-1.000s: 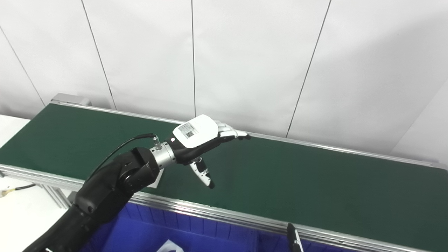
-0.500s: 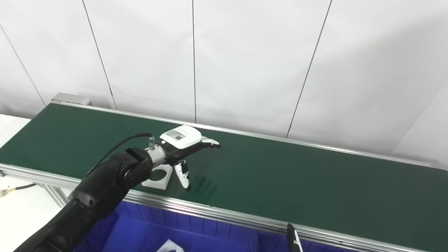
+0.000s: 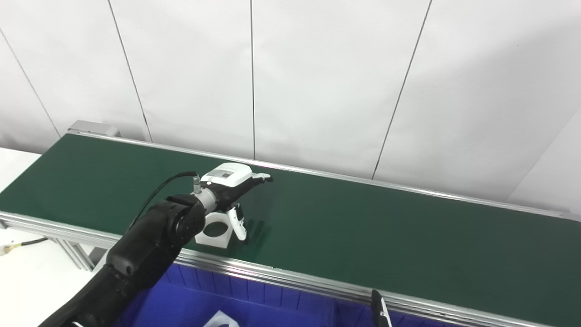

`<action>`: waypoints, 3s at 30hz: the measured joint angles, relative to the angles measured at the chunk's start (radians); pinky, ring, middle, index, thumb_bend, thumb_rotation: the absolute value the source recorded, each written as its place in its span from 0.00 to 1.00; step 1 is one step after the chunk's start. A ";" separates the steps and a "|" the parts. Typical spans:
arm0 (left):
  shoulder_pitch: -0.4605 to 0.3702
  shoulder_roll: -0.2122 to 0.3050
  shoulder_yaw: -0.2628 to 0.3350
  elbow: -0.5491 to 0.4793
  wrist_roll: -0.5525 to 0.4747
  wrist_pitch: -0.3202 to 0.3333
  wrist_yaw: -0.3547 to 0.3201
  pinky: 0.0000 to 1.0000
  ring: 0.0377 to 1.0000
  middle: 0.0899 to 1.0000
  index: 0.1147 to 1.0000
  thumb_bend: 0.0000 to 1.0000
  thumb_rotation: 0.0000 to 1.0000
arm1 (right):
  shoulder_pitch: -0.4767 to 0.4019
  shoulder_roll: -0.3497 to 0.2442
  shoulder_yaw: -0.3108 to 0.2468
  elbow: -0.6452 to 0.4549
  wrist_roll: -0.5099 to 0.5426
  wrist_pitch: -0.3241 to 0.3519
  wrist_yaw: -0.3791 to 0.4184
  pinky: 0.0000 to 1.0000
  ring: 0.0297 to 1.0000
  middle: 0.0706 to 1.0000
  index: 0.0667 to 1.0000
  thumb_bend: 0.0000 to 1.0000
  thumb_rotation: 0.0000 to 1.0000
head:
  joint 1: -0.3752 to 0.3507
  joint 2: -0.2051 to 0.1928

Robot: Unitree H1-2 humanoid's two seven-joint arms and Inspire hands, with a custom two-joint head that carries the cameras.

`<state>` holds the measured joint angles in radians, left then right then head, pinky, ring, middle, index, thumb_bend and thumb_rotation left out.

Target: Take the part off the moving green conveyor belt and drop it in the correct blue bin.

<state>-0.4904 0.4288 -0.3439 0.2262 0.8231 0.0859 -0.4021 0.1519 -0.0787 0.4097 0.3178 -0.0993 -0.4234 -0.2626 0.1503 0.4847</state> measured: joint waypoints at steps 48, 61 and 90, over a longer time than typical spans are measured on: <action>-0.102 -0.067 -0.314 0.174 0.229 0.038 0.040 0.87 0.87 0.89 0.89 1.00 0.25 | -0.007 0.025 0.010 -0.006 0.001 0.000 0.006 1.00 1.00 1.00 1.00 0.88 1.00 | -0.028 0.011; -0.141 -0.099 -0.210 0.186 0.144 0.103 -0.058 0.67 0.80 0.88 0.88 1.00 0.25 | -0.010 0.034 0.015 -0.004 0.001 0.000 0.007 1.00 1.00 1.00 0.99 0.89 1.00 | -0.034 0.012; -0.175 -0.218 -0.269 0.088 0.043 0.200 -0.231 0.82 0.89 0.94 0.91 1.00 0.25 | -0.020 0.075 0.040 0.016 -0.006 -0.012 -0.016 1.00 0.98 0.99 0.97 0.88 0.95 | -0.178 0.071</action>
<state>-0.6659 0.2105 -0.6133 0.3144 0.8658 0.2859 -0.6330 0.1323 -0.0037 0.4501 0.3340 -0.1055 -0.4350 -0.2783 -0.0276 0.5553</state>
